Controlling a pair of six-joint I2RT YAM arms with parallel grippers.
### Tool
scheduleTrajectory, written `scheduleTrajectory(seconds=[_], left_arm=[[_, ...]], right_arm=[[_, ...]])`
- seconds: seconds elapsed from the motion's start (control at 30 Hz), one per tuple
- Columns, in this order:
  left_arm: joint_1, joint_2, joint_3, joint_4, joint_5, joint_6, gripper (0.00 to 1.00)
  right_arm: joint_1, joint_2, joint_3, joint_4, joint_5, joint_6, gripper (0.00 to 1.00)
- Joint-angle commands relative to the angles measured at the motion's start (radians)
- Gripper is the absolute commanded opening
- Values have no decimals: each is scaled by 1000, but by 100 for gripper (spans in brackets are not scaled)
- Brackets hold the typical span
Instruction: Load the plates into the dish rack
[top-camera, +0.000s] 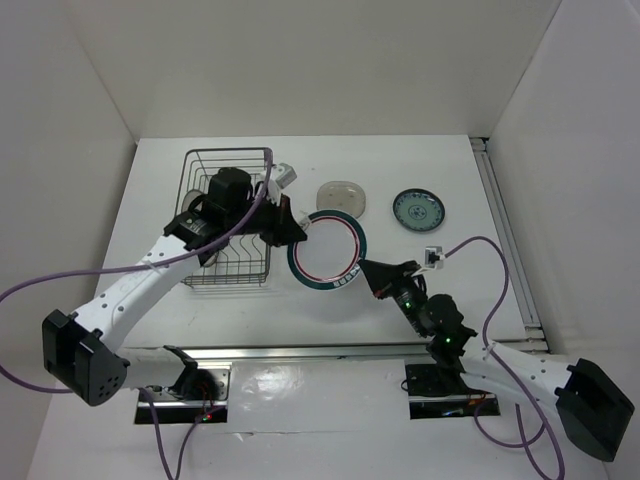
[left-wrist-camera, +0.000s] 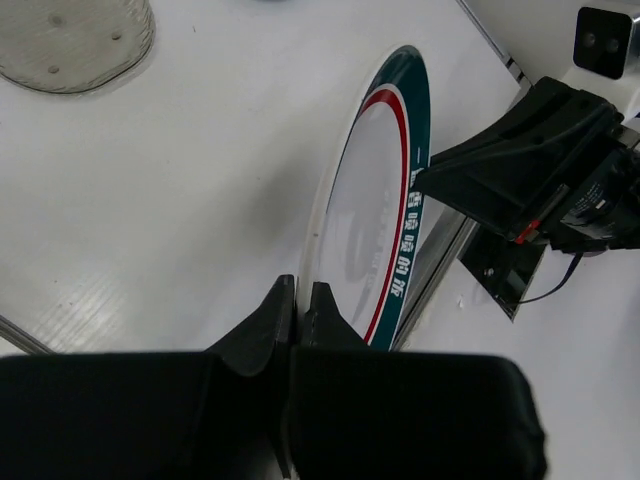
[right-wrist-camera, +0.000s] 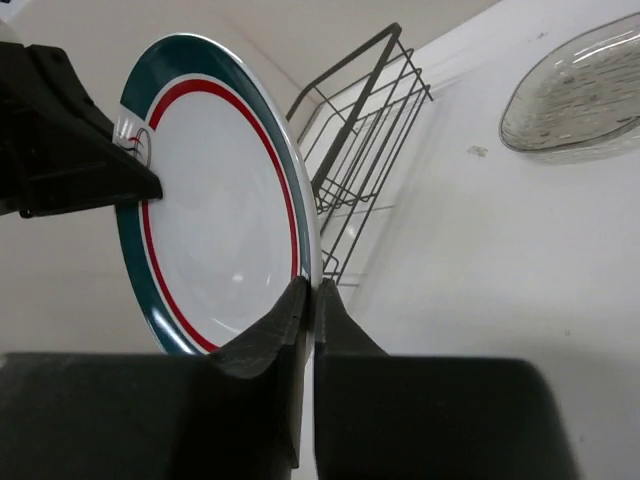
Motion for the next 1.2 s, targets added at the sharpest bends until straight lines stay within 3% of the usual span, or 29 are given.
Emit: scheduleTrajectory(seconds=[0.0,0.03,0.07,0.13,0.17,0.27,0.3,0.4,0.53,0.77,1.17], left_arm=[[9,1,9,39,-86,15,0],[9,-10,9,39,-86,15,0],[9,-22,9,39,-100,15,0],[18,-73,9,25,-144,15,0],[19,-93,21,16,-185,26,0],[19,-179,39,-45,-479,35,0],[19,-202,39,-68,-670,35,0],[19,-268,13,-68,-1023,70,0],[19,-246,-7,-68,-1283,130,0],[19,-150,-14,-183,-1428,44,0],[107,-47,-24,-228,-1243,-56,0]], right_arm=[[29,-29,54,164,-108,-17,11],[29,-18,54,164,-108,-17,23],[29,-18,54,164,-108,-17,44],[29,-9,65,125,-93,-17,100],[29,-9,77,111,-93,-17,100],[29,-9,87,34,-59,-26,100],[29,-9,87,19,-59,-26,100],[29,0,87,-17,-50,-36,100],[29,-9,96,-70,-64,-58,100],[29,-32,120,-182,-94,-93,100],[29,-199,97,-284,-67,-95,100]])
